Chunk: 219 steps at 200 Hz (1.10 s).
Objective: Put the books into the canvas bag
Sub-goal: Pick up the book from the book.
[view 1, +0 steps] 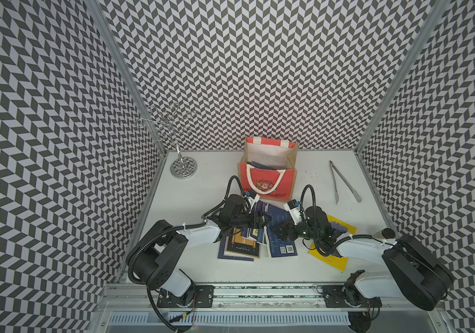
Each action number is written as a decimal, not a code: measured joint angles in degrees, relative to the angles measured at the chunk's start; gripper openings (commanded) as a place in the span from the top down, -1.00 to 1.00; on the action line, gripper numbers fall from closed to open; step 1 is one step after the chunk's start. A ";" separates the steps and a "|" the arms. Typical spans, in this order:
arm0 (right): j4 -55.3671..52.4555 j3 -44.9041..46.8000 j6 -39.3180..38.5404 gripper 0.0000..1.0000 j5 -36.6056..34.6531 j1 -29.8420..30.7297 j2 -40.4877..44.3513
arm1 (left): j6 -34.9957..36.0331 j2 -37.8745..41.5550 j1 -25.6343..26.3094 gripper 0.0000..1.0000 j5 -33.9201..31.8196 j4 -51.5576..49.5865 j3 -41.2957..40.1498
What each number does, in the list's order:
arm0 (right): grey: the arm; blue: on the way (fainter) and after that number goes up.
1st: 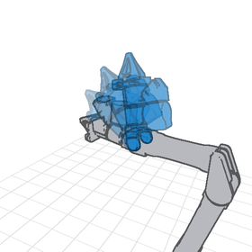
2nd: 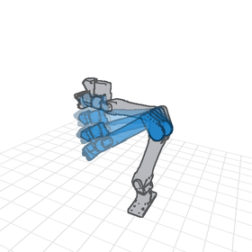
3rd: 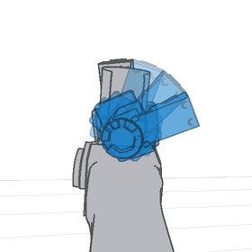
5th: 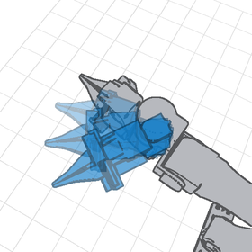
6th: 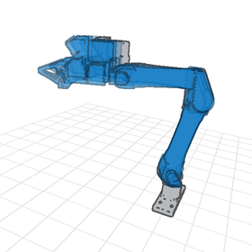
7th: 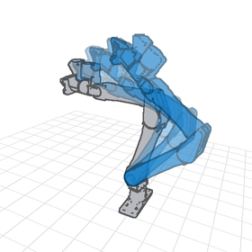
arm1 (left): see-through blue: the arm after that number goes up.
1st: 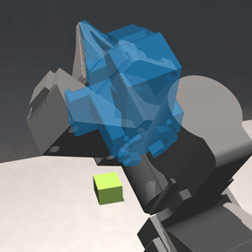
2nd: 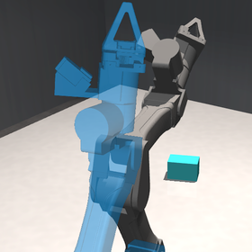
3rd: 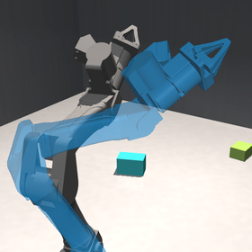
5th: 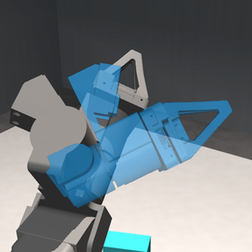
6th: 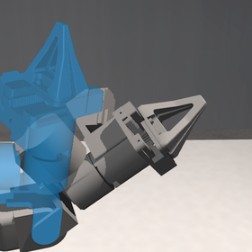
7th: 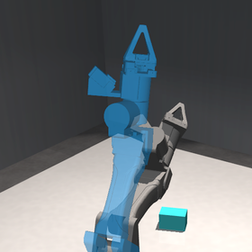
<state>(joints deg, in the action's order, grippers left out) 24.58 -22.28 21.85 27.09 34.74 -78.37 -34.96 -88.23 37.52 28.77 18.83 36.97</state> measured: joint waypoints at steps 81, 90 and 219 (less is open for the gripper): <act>2.47 -0.02 -0.09 -0.75 0.39 0.50 -1.18 | 0.83 -2.14 0.00 0.79 -2.56 -0.68 0.66; 2.51 -0.02 -0.15 -0.75 0.42 0.50 -1.20 | 0.57 -2.16 0.00 0.92 -2.58 -0.59 0.68; -8.22 0.26 4.17 -0.95 -0.98 -5.81 22.53 | 3.37 20.98 -8.70 1.00 1.66 -4.55 -1.46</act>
<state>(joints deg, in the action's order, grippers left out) 16.36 -22.02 26.02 26.11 28.93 -55.83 -31.59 -67.24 28.82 30.44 14.28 35.51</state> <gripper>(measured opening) 0.957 0.059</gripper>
